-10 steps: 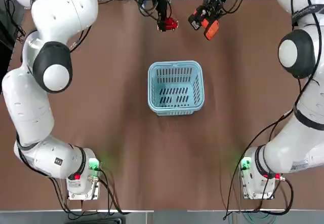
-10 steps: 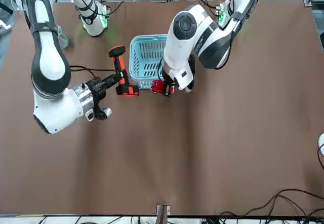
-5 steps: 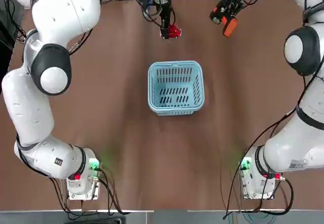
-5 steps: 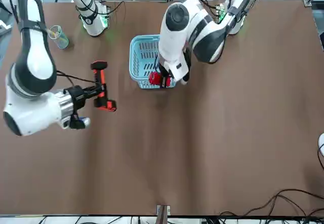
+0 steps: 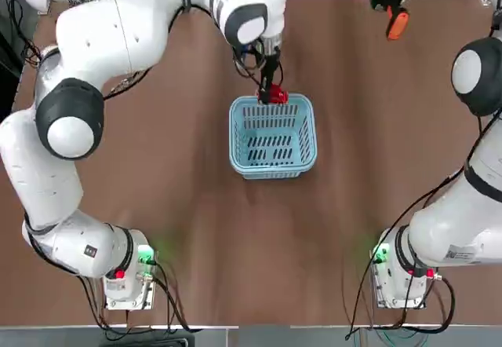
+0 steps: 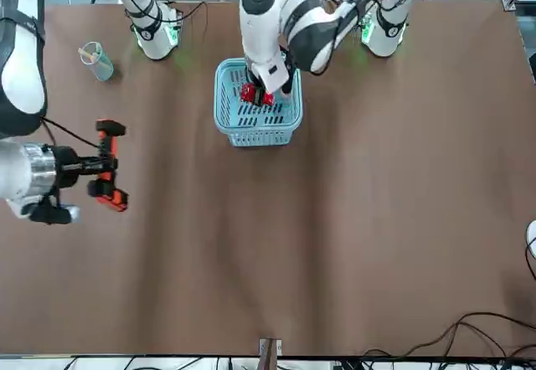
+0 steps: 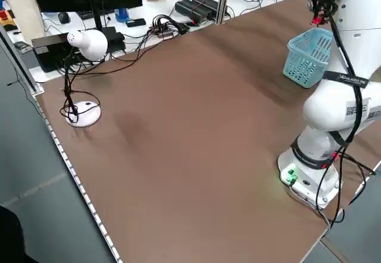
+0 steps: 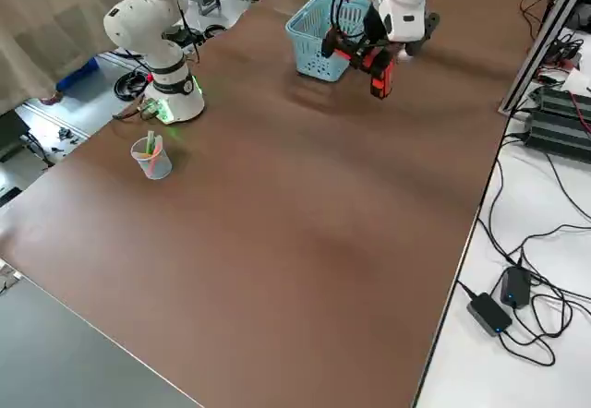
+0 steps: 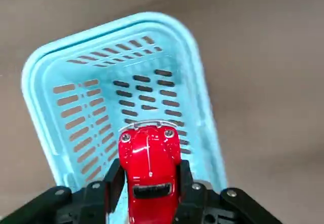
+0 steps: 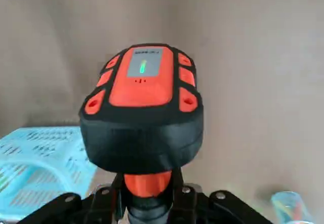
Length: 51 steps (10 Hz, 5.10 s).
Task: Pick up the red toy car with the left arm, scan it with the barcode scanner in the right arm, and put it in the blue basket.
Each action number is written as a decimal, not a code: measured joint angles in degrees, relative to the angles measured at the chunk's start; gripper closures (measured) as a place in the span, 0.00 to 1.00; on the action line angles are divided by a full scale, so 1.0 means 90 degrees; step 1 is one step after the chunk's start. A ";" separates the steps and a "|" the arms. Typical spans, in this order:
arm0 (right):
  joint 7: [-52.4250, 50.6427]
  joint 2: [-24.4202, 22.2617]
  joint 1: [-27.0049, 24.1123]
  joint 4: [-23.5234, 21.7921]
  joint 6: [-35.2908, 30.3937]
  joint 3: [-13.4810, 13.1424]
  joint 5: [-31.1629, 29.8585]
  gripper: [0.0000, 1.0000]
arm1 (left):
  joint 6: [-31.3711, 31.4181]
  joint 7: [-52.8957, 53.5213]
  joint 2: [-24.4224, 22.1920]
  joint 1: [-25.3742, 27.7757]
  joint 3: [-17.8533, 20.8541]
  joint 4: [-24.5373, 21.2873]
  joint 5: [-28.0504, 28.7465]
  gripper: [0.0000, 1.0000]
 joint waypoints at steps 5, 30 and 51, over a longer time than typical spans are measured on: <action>-0.0474 0.0097 -0.0231 -0.0619 0.2144 -0.0006 -0.0821 0.63 | 0.0858 -0.0845 -0.0017 -0.0512 -0.0108 -0.1172 0.0096 0.52; -0.0714 0.0624 -0.0592 -0.4216 0.6580 -0.0020 -0.1374 0.62 | 0.2079 -0.0742 0.1863 -0.0868 0.0493 -0.0659 0.1713 0.52; -0.0291 -0.0748 -0.0464 -0.1643 0.2598 0.0134 -0.1201 0.00 | 0.1275 -0.0578 0.1274 -0.0920 0.0384 -0.0391 0.1615 0.22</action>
